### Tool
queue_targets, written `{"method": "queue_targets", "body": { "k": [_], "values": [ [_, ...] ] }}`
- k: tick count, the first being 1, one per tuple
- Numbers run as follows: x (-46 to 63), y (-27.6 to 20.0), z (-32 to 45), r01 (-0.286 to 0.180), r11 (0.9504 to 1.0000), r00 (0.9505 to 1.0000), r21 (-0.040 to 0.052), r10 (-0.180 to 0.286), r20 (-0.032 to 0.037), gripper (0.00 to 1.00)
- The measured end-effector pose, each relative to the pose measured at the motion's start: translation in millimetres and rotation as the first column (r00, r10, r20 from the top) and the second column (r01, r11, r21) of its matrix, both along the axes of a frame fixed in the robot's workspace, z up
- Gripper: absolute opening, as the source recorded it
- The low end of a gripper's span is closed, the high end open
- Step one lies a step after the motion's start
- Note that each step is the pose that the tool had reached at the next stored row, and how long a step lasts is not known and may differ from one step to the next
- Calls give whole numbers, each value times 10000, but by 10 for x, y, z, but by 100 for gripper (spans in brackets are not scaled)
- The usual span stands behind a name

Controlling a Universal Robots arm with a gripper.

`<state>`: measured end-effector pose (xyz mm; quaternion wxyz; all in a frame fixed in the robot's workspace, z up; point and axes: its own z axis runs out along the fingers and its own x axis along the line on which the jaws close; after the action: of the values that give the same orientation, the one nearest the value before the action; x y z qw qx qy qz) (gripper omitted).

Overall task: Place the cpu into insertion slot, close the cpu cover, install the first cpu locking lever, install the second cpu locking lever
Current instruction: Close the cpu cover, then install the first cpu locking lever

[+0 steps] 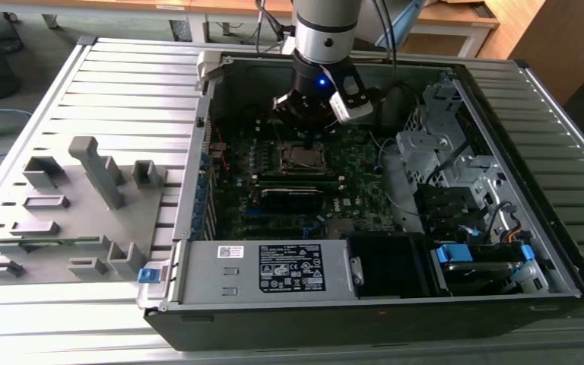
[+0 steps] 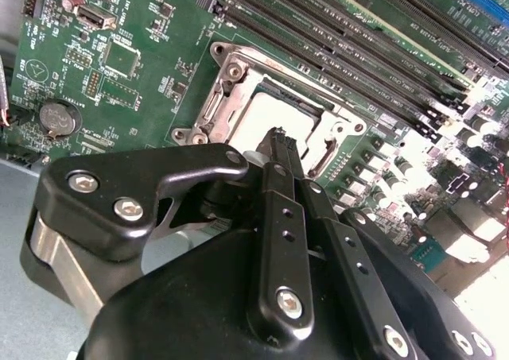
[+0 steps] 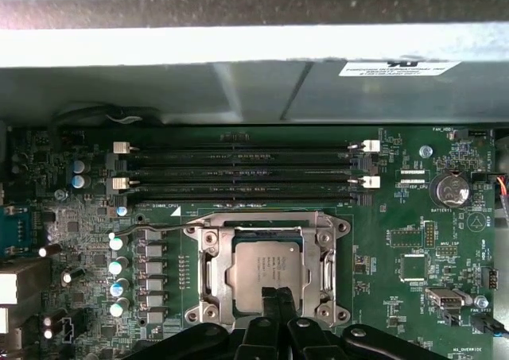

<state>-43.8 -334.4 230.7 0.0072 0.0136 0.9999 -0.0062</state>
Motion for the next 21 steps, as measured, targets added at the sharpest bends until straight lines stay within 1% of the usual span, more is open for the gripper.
{"method": "queue_targets", "body": {
  "k": [13, 21],
  "values": [
    [-28, 0, 0, 1, 10000, 10000, 0, -1, 1, 11],
    [-28, 0, 20, 0, 10000, 10000, 1, 0, 1, 11]
  ]
}}
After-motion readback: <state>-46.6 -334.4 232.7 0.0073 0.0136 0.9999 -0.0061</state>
